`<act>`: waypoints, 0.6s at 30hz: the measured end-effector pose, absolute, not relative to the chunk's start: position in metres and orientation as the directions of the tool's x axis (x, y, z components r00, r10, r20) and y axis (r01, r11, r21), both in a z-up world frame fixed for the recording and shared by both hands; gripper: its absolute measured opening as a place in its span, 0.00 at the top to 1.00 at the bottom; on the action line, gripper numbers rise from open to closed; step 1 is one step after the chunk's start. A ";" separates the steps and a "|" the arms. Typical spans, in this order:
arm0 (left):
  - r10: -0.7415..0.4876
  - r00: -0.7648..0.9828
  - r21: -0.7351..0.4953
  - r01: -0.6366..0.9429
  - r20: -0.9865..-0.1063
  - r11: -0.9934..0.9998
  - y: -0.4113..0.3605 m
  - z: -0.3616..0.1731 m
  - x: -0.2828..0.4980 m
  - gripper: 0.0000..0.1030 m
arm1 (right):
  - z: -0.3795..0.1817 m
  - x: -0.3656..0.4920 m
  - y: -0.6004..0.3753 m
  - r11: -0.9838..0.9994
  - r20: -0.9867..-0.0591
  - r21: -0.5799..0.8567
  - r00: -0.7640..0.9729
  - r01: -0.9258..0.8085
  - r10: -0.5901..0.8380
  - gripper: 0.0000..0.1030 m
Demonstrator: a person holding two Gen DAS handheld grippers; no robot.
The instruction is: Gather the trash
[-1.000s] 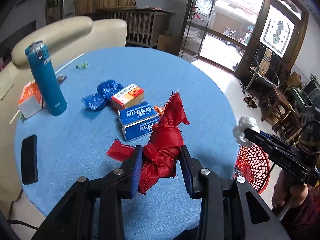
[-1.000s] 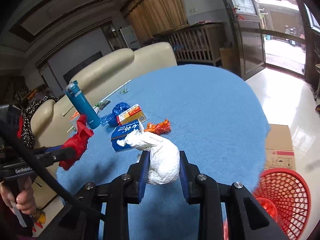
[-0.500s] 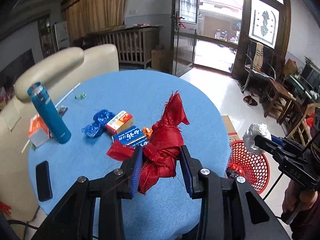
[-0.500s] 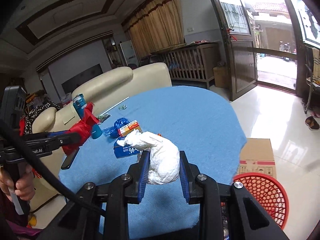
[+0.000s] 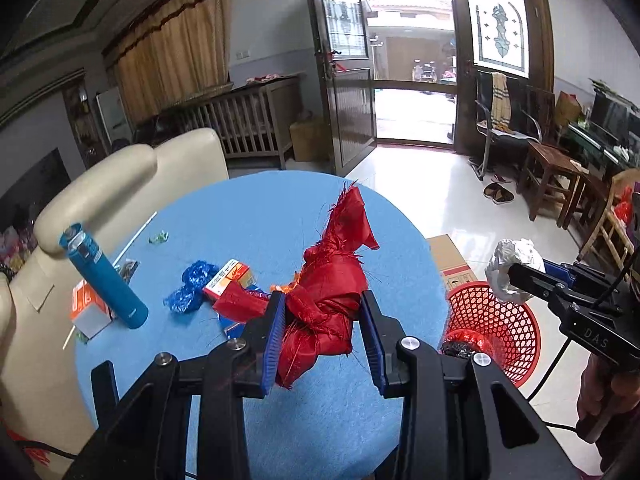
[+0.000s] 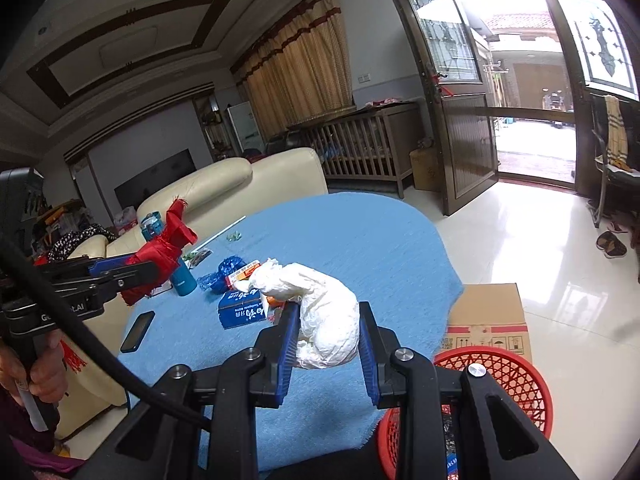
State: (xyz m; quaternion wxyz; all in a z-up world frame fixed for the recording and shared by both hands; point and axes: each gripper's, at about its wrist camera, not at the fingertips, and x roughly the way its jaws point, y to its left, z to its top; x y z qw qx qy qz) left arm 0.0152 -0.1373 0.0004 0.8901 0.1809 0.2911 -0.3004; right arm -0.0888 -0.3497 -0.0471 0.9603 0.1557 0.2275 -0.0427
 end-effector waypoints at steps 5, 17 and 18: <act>-0.433 0.653 0.169 0.652 -0.622 0.739 -0.149 0.002 0.007 0.63 | -0.047 -0.099 -0.356 0.943 -0.441 0.287 0.897 0.166 -0.024 0.70; -0.441 0.645 0.206 0.681 -0.624 0.703 -0.174 0.002 -0.008 0.62 | -0.045 -0.119 -0.375 0.926 -0.421 0.318 0.905 0.203 -0.054 0.70; -0.442 0.644 0.208 0.683 -0.625 0.701 -0.176 0.001 -0.009 0.62 | -0.045 -0.120 -0.376 0.925 -0.420 0.321 0.906 0.205 -0.055 0.70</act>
